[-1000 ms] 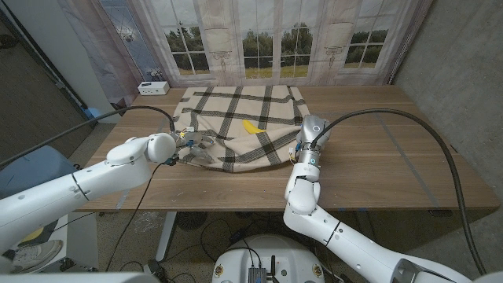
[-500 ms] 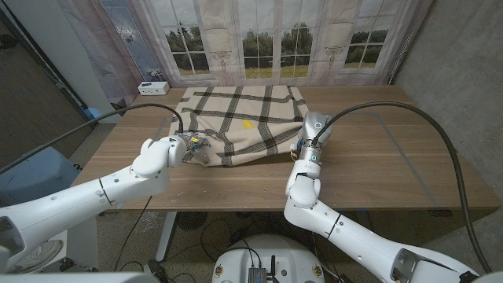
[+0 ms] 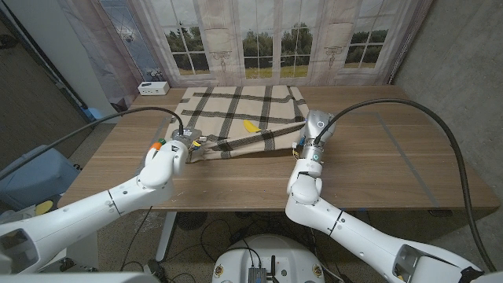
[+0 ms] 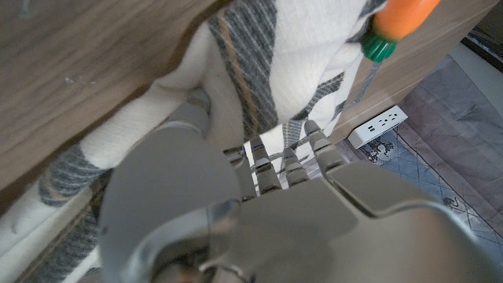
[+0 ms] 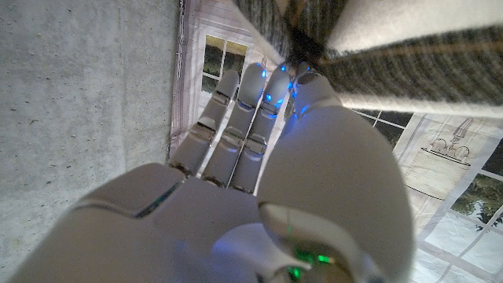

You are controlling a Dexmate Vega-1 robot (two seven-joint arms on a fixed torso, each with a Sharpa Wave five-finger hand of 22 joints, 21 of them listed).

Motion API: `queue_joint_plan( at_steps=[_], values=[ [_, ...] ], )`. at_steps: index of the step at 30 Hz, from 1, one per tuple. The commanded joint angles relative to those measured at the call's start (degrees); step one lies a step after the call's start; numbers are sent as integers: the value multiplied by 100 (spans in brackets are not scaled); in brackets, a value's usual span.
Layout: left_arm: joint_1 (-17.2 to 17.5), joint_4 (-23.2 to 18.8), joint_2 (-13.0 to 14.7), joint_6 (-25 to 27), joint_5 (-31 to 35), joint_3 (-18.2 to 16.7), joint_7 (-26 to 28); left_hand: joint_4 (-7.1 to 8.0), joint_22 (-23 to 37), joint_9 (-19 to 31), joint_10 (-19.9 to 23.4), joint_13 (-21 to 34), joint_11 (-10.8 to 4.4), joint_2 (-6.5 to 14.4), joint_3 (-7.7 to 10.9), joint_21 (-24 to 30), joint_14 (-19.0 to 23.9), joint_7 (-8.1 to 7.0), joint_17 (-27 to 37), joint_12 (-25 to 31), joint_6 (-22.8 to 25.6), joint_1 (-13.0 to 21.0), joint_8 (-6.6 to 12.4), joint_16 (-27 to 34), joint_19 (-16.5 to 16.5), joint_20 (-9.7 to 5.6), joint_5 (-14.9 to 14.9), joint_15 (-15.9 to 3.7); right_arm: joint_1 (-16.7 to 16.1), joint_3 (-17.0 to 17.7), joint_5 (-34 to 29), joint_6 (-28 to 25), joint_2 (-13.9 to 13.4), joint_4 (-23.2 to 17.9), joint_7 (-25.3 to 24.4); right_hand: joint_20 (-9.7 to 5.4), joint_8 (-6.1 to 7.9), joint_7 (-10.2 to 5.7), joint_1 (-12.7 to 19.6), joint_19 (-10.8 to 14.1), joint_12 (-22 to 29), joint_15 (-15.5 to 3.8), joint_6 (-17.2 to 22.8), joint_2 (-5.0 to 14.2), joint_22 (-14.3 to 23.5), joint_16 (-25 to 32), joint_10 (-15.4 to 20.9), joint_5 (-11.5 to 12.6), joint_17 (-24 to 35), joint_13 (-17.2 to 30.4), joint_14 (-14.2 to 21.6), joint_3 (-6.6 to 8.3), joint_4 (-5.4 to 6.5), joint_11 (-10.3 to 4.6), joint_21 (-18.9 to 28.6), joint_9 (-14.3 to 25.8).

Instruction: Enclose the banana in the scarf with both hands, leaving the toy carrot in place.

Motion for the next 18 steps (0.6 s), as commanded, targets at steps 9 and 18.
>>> queue_joint_plan(
  at_steps=[9,18],
  values=[
    [1129,-1068,477,-622,-1051,-1357,1770,122,39,271,132,46,26,169,-32,40,116,-2,14,-44,-149,-101,168,-42,114,-48,147,43,-405,364,504,-484,-128,-352,-685,-24,-44,130,-35,-43,24,-540,219,-46,24,-67,20,-17,78,50,64,71,-11,-17,88,24],
    [1356,-1600,839,-742,-1358,-1654,1601,154,50,451,80,62,64,269,36,29,26,108,36,-109,-255,-71,264,-85,88,-83,234,66,-774,591,650,-669,-180,-653,-1050,-29,-52,119,-45,-81,23,-541,201,-55,21,-122,-5,-22,108,80,44,93,-15,-49,102,51]
  ],
)
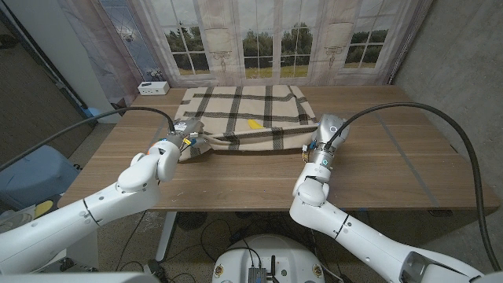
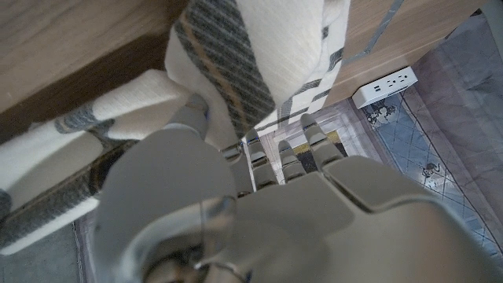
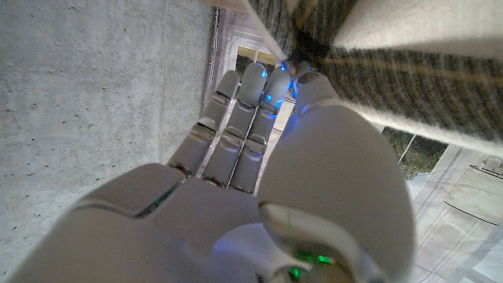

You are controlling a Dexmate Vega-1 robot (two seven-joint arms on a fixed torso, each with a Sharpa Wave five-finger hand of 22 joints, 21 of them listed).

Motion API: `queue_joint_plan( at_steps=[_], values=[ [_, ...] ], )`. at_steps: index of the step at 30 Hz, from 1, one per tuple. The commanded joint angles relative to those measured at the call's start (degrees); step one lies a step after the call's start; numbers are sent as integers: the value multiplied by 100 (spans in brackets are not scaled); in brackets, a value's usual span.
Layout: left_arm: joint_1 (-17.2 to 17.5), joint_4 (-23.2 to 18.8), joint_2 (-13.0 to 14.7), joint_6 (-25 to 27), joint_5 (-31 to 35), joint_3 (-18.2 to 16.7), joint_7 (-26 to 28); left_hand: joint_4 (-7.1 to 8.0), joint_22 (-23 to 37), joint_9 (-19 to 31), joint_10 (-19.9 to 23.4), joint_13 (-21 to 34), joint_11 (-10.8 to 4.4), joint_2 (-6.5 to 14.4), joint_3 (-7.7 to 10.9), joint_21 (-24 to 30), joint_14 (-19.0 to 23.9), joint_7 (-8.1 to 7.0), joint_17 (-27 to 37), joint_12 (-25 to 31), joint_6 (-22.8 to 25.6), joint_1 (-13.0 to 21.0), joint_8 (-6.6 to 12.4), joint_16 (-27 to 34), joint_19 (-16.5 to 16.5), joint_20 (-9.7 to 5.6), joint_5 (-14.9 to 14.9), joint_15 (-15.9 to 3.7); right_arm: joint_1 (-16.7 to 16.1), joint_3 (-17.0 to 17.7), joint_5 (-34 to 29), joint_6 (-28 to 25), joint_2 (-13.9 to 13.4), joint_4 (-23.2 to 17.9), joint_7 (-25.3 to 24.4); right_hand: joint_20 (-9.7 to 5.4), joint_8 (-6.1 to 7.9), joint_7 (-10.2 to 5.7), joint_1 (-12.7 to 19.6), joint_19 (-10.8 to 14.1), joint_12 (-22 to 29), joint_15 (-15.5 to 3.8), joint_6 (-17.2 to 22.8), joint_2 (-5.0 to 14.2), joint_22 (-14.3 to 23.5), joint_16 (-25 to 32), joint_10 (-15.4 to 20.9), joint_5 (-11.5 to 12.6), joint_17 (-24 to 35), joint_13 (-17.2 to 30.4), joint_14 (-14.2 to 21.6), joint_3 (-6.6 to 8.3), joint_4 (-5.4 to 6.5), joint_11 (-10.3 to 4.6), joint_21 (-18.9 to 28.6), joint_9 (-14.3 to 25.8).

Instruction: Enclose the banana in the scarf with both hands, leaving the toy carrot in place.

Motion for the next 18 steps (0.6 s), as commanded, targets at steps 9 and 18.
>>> queue_joint_plan(
  at_steps=[9,18],
  values=[
    [407,-1089,807,-294,-778,-665,-456,16,30,229,-29,40,30,96,113,23,-115,111,19,-61,-84,110,176,-42,-4,-56,118,22,-838,570,211,-172,-38,-611,-1037,0,24,86,-31,-90,2,-547,110,-19,16,-84,-74,-22,70,59,41,81,-9,-60,83,91],
    [767,-1431,1287,-636,-1424,-1198,-504,1,36,399,70,48,21,89,124,30,-97,118,1,-60,-87,160,310,-32,10,-97,141,-19,-1270,733,95,-170,-37,-913,-1498,-7,38,81,-34,-115,12,-553,100,-18,10,-142,-85,-26,117,108,36,115,-15,-109,111,139]
  ],
)
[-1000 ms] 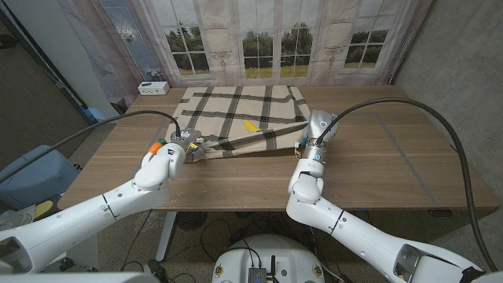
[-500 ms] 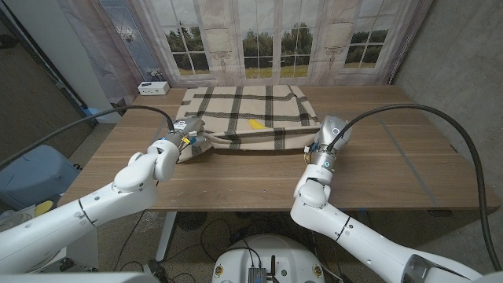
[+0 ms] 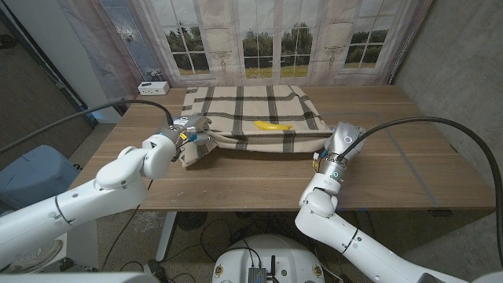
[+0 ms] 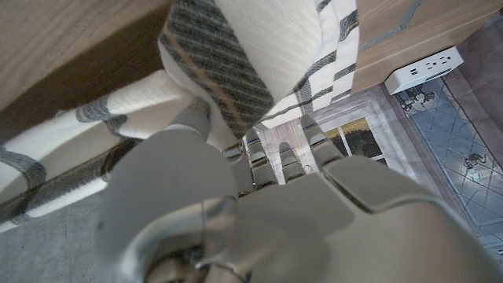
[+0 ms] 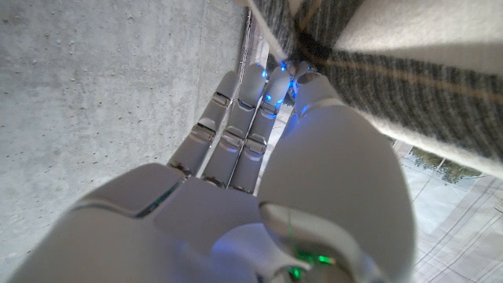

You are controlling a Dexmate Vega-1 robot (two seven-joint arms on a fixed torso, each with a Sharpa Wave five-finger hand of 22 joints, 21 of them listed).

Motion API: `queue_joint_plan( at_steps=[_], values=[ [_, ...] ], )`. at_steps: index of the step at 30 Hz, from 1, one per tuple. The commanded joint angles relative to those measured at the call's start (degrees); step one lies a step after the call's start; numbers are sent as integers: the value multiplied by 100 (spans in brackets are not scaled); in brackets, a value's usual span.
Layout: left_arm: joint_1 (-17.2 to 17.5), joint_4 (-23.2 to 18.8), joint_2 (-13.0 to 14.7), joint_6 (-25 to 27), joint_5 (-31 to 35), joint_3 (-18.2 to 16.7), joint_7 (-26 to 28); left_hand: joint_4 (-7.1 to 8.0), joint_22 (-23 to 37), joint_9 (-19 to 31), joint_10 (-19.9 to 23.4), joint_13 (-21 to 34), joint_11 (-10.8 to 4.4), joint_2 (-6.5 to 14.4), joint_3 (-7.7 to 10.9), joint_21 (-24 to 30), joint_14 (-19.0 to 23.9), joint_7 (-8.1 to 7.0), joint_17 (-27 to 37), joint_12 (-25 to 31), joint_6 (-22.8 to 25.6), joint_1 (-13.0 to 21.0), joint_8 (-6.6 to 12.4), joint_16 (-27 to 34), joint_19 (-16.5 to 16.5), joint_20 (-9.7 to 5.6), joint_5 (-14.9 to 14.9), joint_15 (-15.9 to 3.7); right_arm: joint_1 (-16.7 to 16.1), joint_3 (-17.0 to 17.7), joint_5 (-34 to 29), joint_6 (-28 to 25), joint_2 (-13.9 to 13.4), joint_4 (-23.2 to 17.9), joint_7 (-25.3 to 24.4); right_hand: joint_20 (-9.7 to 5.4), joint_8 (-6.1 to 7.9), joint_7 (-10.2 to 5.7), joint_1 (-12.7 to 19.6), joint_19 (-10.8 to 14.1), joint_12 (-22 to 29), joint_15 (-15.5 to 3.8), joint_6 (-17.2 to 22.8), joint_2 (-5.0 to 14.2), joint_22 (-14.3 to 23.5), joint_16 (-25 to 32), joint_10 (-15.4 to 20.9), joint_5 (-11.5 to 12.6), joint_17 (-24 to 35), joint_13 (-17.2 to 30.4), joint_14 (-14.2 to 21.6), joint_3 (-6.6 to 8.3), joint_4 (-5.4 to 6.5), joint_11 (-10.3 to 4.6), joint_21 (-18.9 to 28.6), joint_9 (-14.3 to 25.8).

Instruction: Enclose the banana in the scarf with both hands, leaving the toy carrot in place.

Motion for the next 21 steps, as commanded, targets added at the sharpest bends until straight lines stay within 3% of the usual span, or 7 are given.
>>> queue_joint_plan(
  at_steps=[1,14,21],
  values=[
    [406,-512,612,-419,-836,-629,-200,-10,10,90,95,22,-2,4,46,31,-7,24,4,-16,11,79,86,-7,32,-74,54,6,-630,283,-87,-31,-8,-453,-619,4,33,79,-34,-46,10,-553,101,-17,10,-41,-5,-22,32,30,36,61,-7,-35,25,39],
    [1103,-580,1208,-1388,-1944,-1548,-42,-31,12,261,160,27,1,-5,53,35,18,81,-5,-35,20,130,223,-5,41,-96,45,-23,-1365,609,-707,23,206,-793,-700,-12,39,65,-50,-70,1,-557,111,-25,0,-109,11,-26,89,41,56,101,-11,-42,63,57],
    [1881,-504,1361,-2041,-2350,-2445,56,-43,12,359,205,29,-1,-6,58,42,23,106,-7,-43,1,160,290,-8,60,-109,32,-30,-1719,841,-1136,280,387,-907,-700,-12,40,55,-58,-89,-10,-558,119,-30,-6,-153,4,-28,115,46,58,123,-13,-49,81,61]
  ],
)
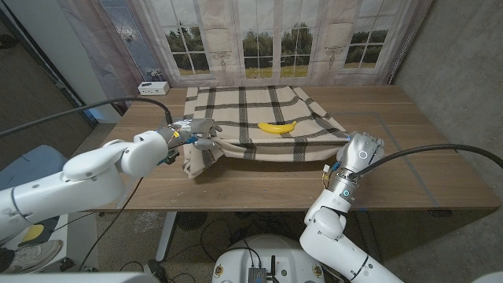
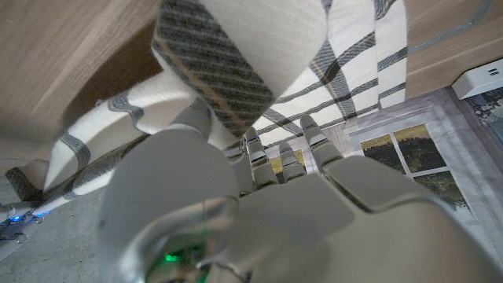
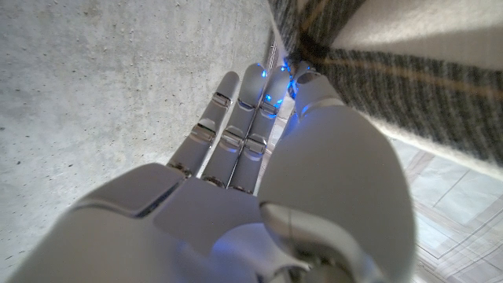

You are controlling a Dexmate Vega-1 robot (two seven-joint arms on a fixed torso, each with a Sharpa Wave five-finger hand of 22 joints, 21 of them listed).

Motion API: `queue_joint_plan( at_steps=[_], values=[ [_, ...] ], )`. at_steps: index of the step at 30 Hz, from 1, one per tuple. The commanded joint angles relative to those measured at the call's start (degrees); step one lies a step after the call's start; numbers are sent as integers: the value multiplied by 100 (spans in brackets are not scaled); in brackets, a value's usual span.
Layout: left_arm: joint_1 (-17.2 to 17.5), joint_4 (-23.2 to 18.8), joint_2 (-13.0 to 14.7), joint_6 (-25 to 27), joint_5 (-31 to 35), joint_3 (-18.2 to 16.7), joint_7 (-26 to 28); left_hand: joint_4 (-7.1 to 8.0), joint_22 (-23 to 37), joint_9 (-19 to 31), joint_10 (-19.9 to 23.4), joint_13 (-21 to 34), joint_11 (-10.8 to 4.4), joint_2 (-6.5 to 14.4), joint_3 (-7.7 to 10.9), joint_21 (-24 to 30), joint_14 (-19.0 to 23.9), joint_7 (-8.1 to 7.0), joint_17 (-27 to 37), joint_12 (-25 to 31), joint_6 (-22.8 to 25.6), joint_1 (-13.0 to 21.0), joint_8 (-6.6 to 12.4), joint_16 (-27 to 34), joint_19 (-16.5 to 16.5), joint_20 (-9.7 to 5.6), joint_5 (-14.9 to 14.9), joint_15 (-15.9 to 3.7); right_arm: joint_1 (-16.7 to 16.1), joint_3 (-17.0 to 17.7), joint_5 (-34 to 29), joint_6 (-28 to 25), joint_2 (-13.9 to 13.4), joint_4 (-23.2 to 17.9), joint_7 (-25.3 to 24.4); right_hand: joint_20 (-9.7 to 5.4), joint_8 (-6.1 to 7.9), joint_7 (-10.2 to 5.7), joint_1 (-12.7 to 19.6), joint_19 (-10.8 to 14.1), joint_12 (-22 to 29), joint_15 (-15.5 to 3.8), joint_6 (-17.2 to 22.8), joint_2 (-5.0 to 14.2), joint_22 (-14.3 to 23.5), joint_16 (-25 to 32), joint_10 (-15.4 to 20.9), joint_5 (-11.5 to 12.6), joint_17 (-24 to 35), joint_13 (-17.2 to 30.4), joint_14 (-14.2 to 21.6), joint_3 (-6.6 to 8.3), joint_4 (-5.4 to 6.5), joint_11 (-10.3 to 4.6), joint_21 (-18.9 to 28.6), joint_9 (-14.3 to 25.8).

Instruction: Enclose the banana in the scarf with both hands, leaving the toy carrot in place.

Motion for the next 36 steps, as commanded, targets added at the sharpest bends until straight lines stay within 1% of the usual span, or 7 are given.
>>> queue_joint_plan(
  at_steps=[1,7,10,13,16,19,36],
  values=[
    [1067,-12,315,-1030,-817,-1260,139,-20,13,68,51,31,15,-14,36,42,5,65,3,0,-8,92,69,-7,40,-24,-3,-7,-694,390,-622,349,268,-282,-75,9,39,55,-29,-49,-12,-559,116,-2,7,-24,1,-28,40,15,61,54,10,-55,37,20],
    [1662,-315,-100,-549,-143,-1778,192,-26,13,145,66,33,8,-12,40,45,8,73,3,-13,-44,114,114,-10,48,-18,-12,-21,-555,338,-646,557,122,-279,-43,7,27,-21,-43,-70,-16,-559,110,-12,1,-66,-3,-31,66,33,70,73,11,-42,54,10],
    [1702,-561,-246,52,419,-1661,281,-26,14,172,71,35,5,-10,41,45,12,84,3,-17,-40,118,135,-9,49,-24,-15,-31,-393,256,-621,614,-20,-265,53,5,27,-20,-48,-77,-14,-559,112,-12,-1,-85,2,-31,76,40,72,83,12,-64,61,9],
    [1461,-736,-278,735,922,-1252,331,-24,14,208,69,36,-17,-10,41,46,11,68,3,-26,-59,123,154,-11,51,-28,-19,-46,-191,156,-597,676,-159,-211,197,1,24,-20,-51,-82,-23,-562,102,-17,-4,-98,-4,-32,86,38,77,90,10,-67,68,14],
    [1181,-670,-368,1035,1050,-1005,306,-19,13,242,69,37,-18,-10,38,45,5,58,4,-33,-65,123,178,-14,51,-37,-23,-57,38,35,-577,750,-281,-123,364,1,21,-35,-54,-91,-22,-564,90,-22,-7,-114,-13,-32,97,54,82,98,8,-75,74,18],
    [765,-602,-394,1400,1234,-586,238,-16,13,259,63,38,-13,-11,36,43,3,75,4,-39,-85,121,182,-15,46,-29,-25,-53,255,-81,-571,806,-390,-43,533,-1,22,-40,-61,-96,-25,-562,89,-22,-9,-130,-27,-33,104,65,85,105,11,-100,80,21],
    [-687,55,-808,1811,1891,726,539,21,13,404,34,44,-6,-4,23,37,-71,42,5,-74,-172,109,254,-35,36,-30,-25,-47,1217,-302,-385,1425,-579,530,932,-10,22,-66,-98,-125,-64,-568,93,-42,-25,-220,-18,-38,174,50,119,151,11,-84,128,25]
  ],
)
